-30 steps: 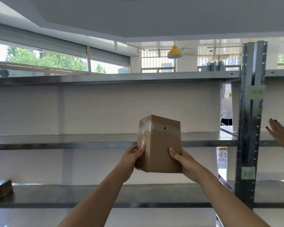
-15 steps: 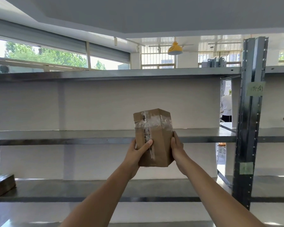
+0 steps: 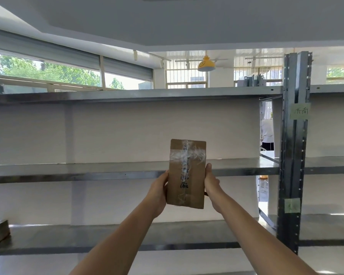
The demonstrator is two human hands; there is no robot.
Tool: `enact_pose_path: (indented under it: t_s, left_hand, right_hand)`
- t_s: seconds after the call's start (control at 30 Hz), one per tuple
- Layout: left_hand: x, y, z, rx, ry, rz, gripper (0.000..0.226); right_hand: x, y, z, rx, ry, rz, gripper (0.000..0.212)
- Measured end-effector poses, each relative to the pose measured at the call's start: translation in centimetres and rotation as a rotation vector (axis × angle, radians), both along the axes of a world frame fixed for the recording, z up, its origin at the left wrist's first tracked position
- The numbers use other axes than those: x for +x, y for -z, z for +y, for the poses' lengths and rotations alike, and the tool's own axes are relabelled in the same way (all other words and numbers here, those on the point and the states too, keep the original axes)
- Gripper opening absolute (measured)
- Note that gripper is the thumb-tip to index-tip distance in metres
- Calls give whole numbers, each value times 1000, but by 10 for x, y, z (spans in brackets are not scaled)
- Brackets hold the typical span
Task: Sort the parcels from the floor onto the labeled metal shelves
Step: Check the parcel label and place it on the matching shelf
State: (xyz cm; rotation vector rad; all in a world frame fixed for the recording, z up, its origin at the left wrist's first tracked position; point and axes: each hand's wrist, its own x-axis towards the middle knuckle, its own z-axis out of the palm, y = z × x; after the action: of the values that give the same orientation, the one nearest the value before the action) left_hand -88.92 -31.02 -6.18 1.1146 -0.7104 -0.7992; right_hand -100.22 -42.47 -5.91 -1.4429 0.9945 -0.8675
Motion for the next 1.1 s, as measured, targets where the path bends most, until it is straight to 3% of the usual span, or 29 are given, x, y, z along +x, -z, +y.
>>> enact_pose_path:
  t_s: [0.13, 0.3, 0.33, 0.43, 0.5, 0.63, 0.93, 1.1]
  left_hand:
    - [-5, 0, -4, 25, -12, 49, 39]
    - [-9, 2, -12, 30, -25, 101, 41]
    - [-9, 3, -13, 24, -32, 101, 41]
    - [-4, 4, -21, -10, -77, 106, 33]
    - [0, 5, -26, -23, -90, 80, 28]
    - [4, 7, -34, -24, -74, 28, 26]
    - [5, 14, -56, -2, 6, -93, 55]
    - [-3, 13, -58, 31, 15, -159, 42]
  right_hand:
    - [-9, -3, 0, -73, 24, 49, 81]
    - [-16, -9, -16, -123, -17, 187, 112]
    - [-20, -12, -16, -115, -46, 193, 109]
    - [-34, -18, -12, -76, -163, 160, 68]
    - [-42, -18, -19, -77, -221, 172, 57]
    - [-51, -17, -26, -105, -247, 190, 59]
    - [-50, -7, -35, -78, -300, 69, 63]
    - [-59, -4, -41, -89, -215, -46, 54]
